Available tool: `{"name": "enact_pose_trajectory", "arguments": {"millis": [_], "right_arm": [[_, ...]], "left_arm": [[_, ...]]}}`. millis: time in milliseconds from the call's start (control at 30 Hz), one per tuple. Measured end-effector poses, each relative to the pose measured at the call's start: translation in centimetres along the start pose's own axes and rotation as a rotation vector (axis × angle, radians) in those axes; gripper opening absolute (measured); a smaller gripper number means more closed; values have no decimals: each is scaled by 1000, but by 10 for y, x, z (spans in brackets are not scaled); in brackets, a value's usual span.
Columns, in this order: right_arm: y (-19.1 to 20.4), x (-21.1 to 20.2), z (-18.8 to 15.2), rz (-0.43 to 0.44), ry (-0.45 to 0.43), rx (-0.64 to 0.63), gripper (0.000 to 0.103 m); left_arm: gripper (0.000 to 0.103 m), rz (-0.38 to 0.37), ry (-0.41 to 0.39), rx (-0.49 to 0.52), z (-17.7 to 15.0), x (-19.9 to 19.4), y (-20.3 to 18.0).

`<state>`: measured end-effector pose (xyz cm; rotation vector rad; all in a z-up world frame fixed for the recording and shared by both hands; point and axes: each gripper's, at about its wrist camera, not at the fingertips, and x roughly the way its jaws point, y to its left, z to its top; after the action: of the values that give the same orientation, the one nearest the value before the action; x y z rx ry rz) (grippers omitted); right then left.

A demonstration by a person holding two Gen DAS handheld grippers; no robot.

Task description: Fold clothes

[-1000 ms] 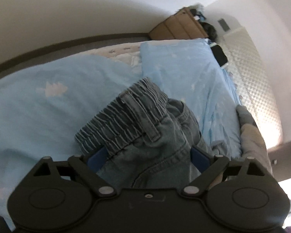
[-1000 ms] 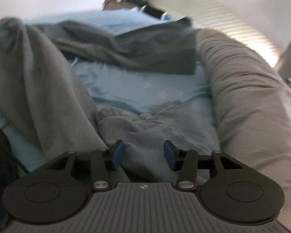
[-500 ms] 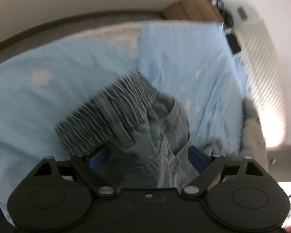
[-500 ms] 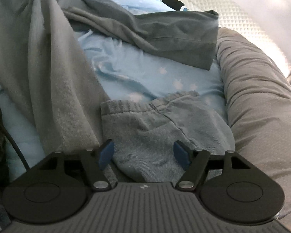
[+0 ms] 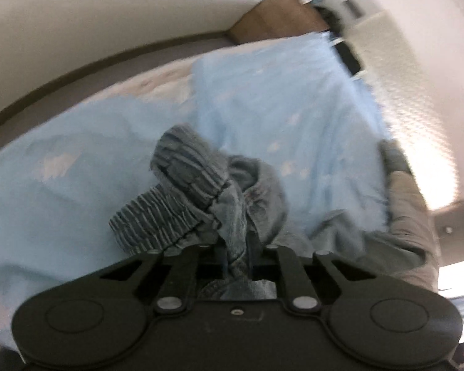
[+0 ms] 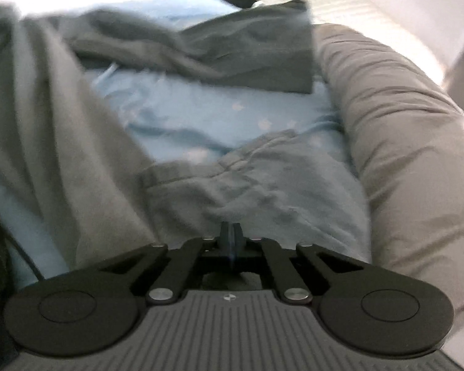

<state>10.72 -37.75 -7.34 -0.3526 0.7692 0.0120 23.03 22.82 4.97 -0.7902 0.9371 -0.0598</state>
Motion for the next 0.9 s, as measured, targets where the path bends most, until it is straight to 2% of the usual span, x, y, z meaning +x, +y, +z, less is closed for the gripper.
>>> {"name": "enact_pose_trajectory", "arguments": {"millis": [167, 267, 433, 533, 667, 767, 833, 867, 900], "right_arm": [[-36, -42, 22, -30, -111, 197, 0], [-52, -60, 20, -32, -137, 259, 0], [-51, -71, -4, -10, -130, 306, 0], [-48, -66, -13, 15, -114, 337, 0], [-41, -60, 0, 67, -122, 420, 0], [-29, -62, 27, 125, -175, 493, 3], [-16, -62, 48, 181, -202, 543, 4], [-7, -61, 60, 215, -213, 572, 4], [2, -59, 71, 248, -222, 600, 5]], "left_arm": [[9, -134, -113, 55, -4, -52, -1], [9, -190, -149, 48, -23, -71, 25], [9, -186, -149, -15, -75, -74, 92], [9, -169, -100, -83, -99, -66, 131], [12, -165, -59, -114, -116, -66, 156], [17, -178, -79, -121, -117, -79, 161], [31, -190, -98, -114, -116, -90, 161], [44, -196, -114, -107, -115, -97, 160], [51, -197, -137, -96, -114, -102, 157]]}}
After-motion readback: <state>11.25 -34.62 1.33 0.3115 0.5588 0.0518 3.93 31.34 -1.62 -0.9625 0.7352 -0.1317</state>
